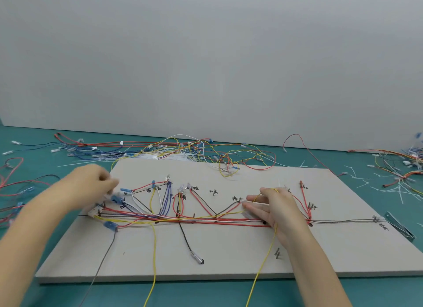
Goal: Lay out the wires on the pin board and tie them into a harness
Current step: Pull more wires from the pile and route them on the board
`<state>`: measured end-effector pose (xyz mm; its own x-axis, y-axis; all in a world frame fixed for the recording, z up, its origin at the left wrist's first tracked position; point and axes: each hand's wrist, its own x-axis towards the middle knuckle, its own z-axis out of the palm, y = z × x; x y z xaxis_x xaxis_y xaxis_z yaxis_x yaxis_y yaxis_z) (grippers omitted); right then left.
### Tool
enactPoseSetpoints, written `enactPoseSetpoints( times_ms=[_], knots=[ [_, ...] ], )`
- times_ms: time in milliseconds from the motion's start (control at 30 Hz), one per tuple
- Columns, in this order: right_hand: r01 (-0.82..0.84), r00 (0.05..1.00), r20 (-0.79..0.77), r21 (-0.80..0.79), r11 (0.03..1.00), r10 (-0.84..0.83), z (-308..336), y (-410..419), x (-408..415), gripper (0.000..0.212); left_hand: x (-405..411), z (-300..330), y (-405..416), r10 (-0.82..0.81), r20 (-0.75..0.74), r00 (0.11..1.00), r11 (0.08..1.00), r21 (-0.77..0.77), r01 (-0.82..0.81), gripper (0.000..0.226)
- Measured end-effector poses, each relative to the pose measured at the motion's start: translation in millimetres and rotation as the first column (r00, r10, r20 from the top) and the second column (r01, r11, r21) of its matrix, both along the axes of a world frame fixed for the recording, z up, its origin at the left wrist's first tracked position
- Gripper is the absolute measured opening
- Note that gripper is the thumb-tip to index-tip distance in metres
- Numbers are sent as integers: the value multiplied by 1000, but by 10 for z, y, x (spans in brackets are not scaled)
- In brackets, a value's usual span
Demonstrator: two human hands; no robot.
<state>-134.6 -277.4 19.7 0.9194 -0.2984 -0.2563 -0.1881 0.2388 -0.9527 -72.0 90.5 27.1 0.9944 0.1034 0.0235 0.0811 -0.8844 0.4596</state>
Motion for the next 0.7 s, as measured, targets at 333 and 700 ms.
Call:
enactPoseSetpoints(
  times_ms=[333, 700],
  knots=[
    [17, 999, 27, 149, 989, -21, -14, 56, 38, 8, -391, -149, -1177, -563, 313, 765, 741, -220, 635, 15],
    [23, 994, 103, 29, 999, -26, -12, 144, 122, 7, -396, -369, -1516, -609, 318, 727, 776, 51, 629, 11]
  ],
)
